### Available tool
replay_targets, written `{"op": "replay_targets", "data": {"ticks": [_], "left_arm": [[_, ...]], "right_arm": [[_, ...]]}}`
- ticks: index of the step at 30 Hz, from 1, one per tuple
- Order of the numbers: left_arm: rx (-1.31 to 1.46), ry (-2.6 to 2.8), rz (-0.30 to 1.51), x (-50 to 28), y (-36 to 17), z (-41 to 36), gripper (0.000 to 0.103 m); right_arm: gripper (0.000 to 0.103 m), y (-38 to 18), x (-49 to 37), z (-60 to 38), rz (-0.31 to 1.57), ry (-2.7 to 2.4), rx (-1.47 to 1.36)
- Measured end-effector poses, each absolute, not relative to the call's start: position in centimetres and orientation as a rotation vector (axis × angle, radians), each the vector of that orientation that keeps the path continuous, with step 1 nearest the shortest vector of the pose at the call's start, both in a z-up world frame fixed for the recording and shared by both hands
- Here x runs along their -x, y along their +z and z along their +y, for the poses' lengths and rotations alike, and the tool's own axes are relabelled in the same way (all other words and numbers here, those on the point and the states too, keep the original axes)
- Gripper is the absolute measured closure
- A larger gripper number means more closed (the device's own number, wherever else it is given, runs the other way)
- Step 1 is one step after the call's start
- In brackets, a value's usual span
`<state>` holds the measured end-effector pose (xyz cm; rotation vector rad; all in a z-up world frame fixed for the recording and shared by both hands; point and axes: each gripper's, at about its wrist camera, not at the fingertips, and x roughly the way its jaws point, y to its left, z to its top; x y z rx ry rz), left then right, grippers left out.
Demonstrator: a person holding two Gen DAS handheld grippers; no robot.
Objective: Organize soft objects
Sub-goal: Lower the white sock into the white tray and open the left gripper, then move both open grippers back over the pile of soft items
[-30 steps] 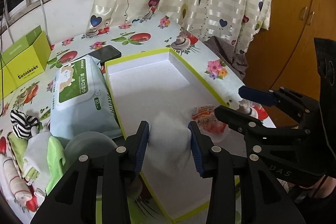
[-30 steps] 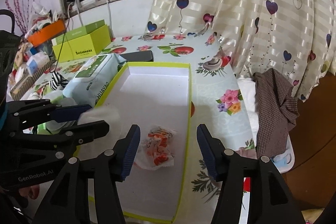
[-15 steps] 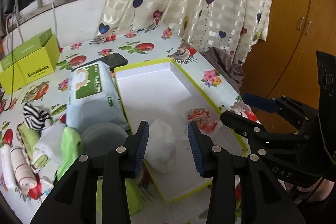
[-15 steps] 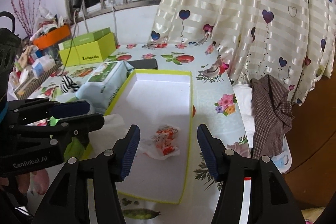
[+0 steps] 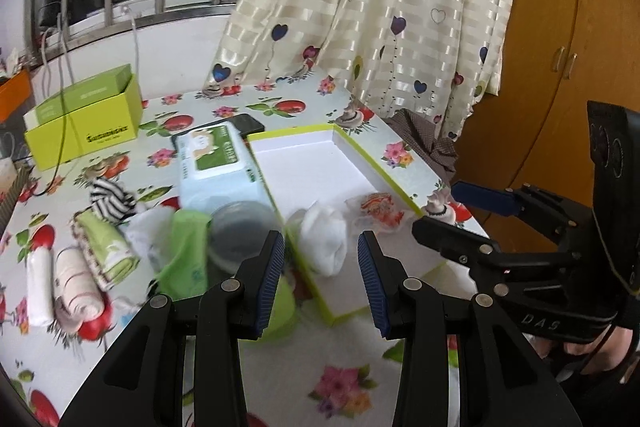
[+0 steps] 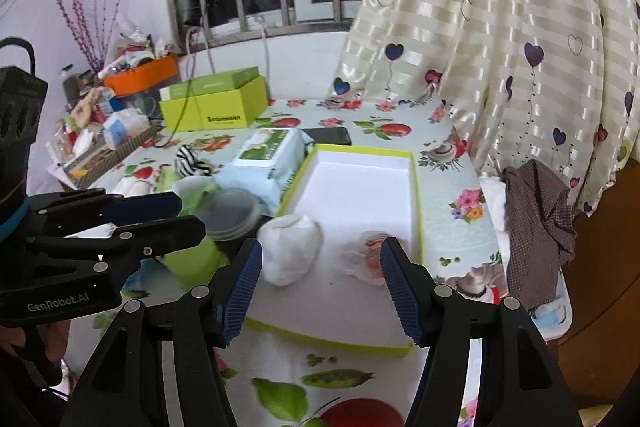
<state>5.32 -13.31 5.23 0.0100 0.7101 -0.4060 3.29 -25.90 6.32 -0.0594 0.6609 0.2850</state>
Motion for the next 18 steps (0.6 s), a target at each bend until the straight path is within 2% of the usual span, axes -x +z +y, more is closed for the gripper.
{"op": "replay_targets", "data": {"ticks": [18], "left_arm": [[0.060, -0.314, 0.691, -0.5, 4.7, -6.3, 0.063]], "right_arm": [[0.040, 6.9, 0.5, -21.5, 0.642, 0.372, 0.101]]}}
